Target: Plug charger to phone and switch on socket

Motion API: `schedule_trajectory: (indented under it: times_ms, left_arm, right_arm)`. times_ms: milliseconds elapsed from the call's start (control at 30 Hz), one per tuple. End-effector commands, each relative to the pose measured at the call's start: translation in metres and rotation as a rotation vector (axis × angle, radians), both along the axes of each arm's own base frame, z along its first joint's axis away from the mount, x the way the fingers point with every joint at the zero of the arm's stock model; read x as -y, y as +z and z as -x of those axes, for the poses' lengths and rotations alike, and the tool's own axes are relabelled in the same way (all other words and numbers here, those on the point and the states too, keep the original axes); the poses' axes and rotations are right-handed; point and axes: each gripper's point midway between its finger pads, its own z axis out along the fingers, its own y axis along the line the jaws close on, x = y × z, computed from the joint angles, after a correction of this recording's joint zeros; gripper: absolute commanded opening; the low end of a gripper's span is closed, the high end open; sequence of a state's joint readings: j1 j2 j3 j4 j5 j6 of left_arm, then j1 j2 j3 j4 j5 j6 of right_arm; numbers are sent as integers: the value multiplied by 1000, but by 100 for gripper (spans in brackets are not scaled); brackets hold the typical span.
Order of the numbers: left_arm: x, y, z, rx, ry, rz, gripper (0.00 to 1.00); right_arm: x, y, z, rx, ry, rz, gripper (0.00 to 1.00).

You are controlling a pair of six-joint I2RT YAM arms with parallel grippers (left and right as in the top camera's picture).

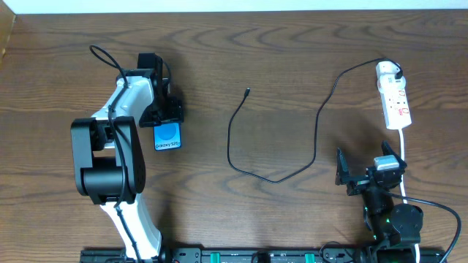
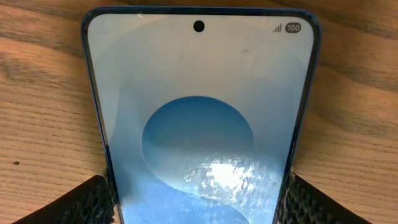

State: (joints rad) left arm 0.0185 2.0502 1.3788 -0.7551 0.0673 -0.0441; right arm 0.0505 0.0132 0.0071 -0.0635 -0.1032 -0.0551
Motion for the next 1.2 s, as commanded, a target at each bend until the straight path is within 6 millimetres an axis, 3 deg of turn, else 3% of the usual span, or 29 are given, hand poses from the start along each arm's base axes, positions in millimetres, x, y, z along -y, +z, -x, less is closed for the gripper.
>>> schedule_trajectory:
  times_ms: [0, 633, 867, 1167]
  left_arm:
    - [6, -19, 18, -80, -8, 26, 74]
    - [6, 31, 5, 19, 18, 32, 74]
    - [24, 55, 1, 77, 30, 140, 74]
    - [64, 74, 0, 91, 32, 382, 74]
  right_arm:
    - [2, -2, 0, -7, -9, -13, 99]
    - [2, -2, 0, -7, -9, -13, 99]
    - [2, -2, 0, -7, -9, -13, 99]
    - [2, -2, 0, -7, -9, -13, 99]
